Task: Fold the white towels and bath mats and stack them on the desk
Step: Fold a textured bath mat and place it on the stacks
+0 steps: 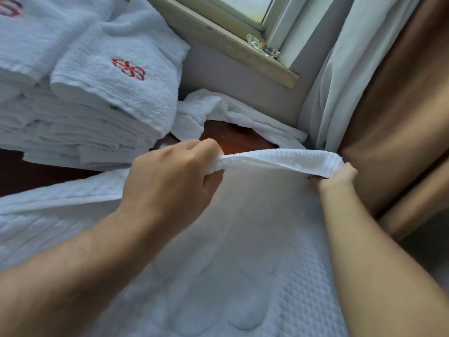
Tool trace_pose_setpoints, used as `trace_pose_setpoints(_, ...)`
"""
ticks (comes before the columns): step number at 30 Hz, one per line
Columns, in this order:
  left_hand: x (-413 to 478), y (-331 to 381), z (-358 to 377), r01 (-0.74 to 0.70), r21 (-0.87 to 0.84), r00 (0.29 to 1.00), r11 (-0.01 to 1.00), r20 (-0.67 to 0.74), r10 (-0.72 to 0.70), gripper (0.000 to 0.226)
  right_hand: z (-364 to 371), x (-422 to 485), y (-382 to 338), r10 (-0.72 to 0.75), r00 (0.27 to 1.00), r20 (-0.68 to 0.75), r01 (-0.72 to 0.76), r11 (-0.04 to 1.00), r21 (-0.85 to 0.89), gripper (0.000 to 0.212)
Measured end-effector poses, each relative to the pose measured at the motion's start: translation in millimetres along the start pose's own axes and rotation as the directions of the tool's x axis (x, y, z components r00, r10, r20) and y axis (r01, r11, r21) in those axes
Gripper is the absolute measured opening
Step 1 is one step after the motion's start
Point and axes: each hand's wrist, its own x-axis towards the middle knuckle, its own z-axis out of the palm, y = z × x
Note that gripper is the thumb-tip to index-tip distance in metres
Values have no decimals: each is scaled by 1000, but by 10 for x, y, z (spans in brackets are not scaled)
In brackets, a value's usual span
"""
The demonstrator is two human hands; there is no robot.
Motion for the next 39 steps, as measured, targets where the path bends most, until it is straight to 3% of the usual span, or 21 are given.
trace_pose_setpoints(1,-3,23,-16,-10,-28,1000,1000,-25,9,9,-86,-46,6,-12,999,-45,11,1000,-19,26)
trace_pose_setpoints(2,-14,43,-27,-15,-58,999,998,-30,13,9,-167,-16,39,38,998,-56,-32,995,98,34)
trace_pose_setpoints(5,-48,76,-26,-35,-115,999,993,35,39,5,-306,-32,83,23,992,125,-39,991,126,39)
trace_pose_setpoints(8,-65,82,0,-54,-99,994,994,84,63,11,-331,37,185,45,988,145,-17,982,-190,48)
trace_pose_setpoints(12,-93,92,20,-62,-107,991,992,115,74,5,-316,117,261,116,919,376,87,871,-483,62)
trace_pose_setpoints(15,-81,76,25,-62,-113,989,992,125,76,5,-247,311,271,35,898,438,306,666,-680,43)
trace_pose_setpoints(17,-78,73,35,-66,-102,988,993,135,79,4,-116,417,306,69,875,478,380,512,-770,43)
trace_pose_setpoints(19,-75,62,48,-71,-95,987,993,137,84,4,-33,464,309,135,880,455,434,160,-886,42)
trace_pose_setpoints(21,-75,51,50,-71,-99,986,993,142,85,3,-35,522,275,82,900,427,405,202,-892,30)
trace_pose_setpoints(23,-77,46,49,-67,-105,986,992,148,83,3,-83,527,203,25,852,524,517,118,-848,16)
trace_pose_setpoints(26,-85,51,39,-64,-111,986,992,145,79,3,-107,508,180,-62,835,547,541,274,-795,22)
trace_pose_setpoints(27,-83,51,37,-64,-115,987,991,138,80,3,-103,515,159,-78,851,519,518,285,-806,19)
trace_pose_setpoints(29,-75,48,39,-71,-119,987,990,138,87,5,-132,522,121,-146,885,443,465,200,-862,22)
trace_pose_setpoints(31,-71,42,48,-81,-117,984,990,151,98,8,-160,499,103,-301,903,308,374,193,-907,45)
trace_pose_setpoints(34,-74,23,61,-93,-115,981,989,157,111,13,-153,418,152,-551,825,125,268,186,-945,53)
trace_pose_setpoints(36,-76,20,62,-89,-126,983,988,149,108,15,-166,381,210,-601,798,41,255,276,-927,53)
trace_pose_setpoints(37,-75,19,57,-83,-134,985,988,143,102,17,-184,376,222,-570,820,53,294,339,-893,53)
trace_pose_setpoints(39,-72,25,49,-75,-146,985,986,146,96,20,-244,398,206,-439,879,186,397,456,-797,46)
